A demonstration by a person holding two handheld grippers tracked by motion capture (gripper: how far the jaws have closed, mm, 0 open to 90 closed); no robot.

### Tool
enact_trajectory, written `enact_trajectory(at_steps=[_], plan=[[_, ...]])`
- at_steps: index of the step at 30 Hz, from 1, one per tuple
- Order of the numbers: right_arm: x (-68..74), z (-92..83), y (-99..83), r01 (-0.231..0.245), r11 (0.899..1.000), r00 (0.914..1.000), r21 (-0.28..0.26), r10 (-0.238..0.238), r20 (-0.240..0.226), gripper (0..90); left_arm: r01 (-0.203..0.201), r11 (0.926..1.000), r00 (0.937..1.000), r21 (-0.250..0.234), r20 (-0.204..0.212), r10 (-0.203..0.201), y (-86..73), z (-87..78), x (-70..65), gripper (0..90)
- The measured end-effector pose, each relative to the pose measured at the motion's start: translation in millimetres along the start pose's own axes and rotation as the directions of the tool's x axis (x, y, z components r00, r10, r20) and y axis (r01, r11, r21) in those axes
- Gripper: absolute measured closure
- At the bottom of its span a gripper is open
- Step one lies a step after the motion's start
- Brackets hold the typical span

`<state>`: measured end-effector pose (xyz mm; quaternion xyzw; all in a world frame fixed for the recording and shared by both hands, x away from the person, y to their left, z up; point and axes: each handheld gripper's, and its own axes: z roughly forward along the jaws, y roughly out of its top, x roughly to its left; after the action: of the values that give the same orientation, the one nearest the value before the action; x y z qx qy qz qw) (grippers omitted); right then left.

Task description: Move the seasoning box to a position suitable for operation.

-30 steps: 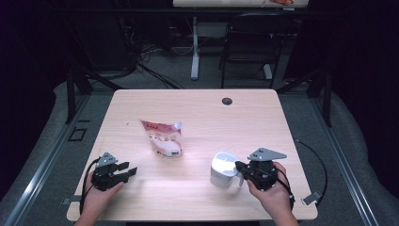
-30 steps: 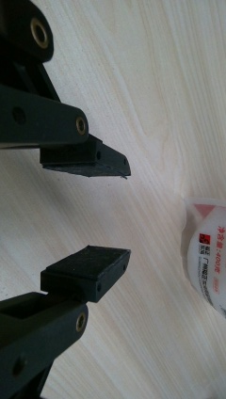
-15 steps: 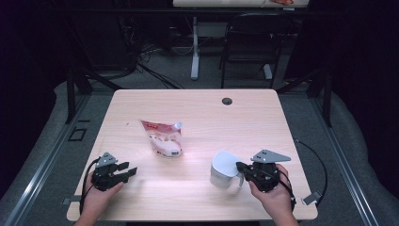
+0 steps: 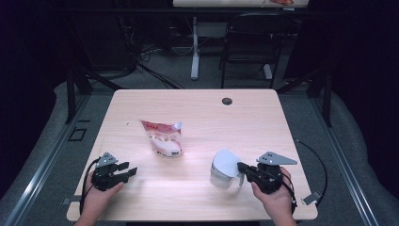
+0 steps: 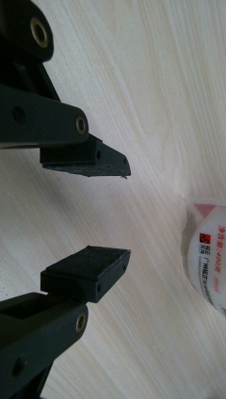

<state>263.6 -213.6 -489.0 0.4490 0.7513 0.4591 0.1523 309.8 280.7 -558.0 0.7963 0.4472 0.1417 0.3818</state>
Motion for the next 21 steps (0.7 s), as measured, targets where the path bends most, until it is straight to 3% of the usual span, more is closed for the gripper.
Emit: enact_trajectory(at_steps=[9, 21], plan=[[-0.4, -0.1, -1.8, -0.005, 1.0, 1.0, -0.013, 0.005, -0.001, 90.0, 0.003, 1.0, 1.0, -0.001, 0.001, -0.003, -0.3, 0.5, -0.3, 53.4], [-0.9, -0.2, -10.3, -0.036, 0.997, 0.9993, -0.075, 0.036, -0.008, 90.0, -0.001, 1.0, 1.0, 0.008, 0.001, 0.001, -0.3, 0.0, 0.1, 53.4]])
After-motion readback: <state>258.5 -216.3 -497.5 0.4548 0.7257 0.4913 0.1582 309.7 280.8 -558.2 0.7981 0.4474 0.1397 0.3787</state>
